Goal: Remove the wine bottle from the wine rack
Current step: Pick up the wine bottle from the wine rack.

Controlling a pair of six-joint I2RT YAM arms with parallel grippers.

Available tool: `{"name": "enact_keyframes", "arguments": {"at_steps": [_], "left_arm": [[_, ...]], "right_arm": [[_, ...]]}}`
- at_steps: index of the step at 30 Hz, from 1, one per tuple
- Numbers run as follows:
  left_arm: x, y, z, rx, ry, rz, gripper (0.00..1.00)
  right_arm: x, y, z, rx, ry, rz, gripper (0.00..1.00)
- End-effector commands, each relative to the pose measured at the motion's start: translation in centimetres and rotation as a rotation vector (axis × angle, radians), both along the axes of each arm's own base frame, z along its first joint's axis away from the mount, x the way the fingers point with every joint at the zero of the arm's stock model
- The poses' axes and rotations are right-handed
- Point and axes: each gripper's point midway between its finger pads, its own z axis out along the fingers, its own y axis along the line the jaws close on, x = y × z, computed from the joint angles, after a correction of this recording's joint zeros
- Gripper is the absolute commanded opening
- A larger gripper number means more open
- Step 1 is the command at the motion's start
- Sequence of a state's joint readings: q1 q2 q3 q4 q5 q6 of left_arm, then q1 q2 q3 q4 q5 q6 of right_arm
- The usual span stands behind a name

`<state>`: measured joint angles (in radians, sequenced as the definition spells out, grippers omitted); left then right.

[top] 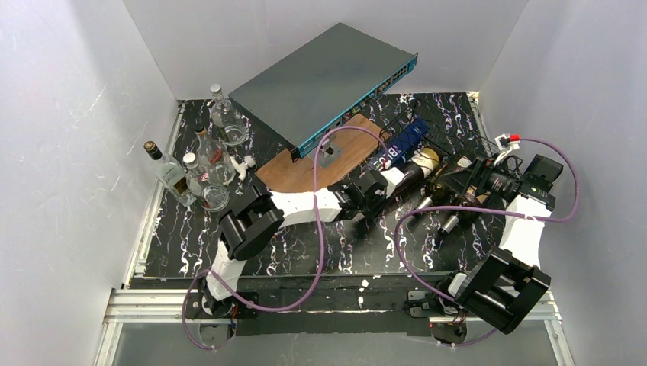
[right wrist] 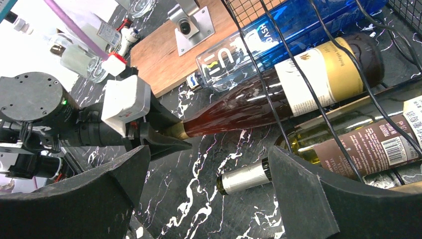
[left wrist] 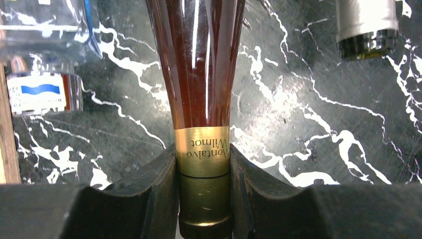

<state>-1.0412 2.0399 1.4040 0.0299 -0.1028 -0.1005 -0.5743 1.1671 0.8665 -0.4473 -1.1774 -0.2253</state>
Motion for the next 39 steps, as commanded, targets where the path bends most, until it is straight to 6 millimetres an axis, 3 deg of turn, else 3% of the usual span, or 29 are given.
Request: {"name": "enact_keyframes", "arguments": {"at_steps": [1,22,39], "left_arm": [[-1.3,0.2,4.8,-0.069,-0.052,-0.019,0.00],[-6.0,4.7,4.1,-0.004,-0.052,-0.008,0.00],[-8.4,7.9,4.2,0.047,-0.025,0.004,0.00]], "right_arm": [[0.0,0.1,0.2,-0.012,-0.017,0.014,0.98],[0.0,0.3,0.1,-0.014,-0.016,0.019,0.98],[0.0,0.3,0.0,-0.022,-0.014,0.020,0.98]]}}
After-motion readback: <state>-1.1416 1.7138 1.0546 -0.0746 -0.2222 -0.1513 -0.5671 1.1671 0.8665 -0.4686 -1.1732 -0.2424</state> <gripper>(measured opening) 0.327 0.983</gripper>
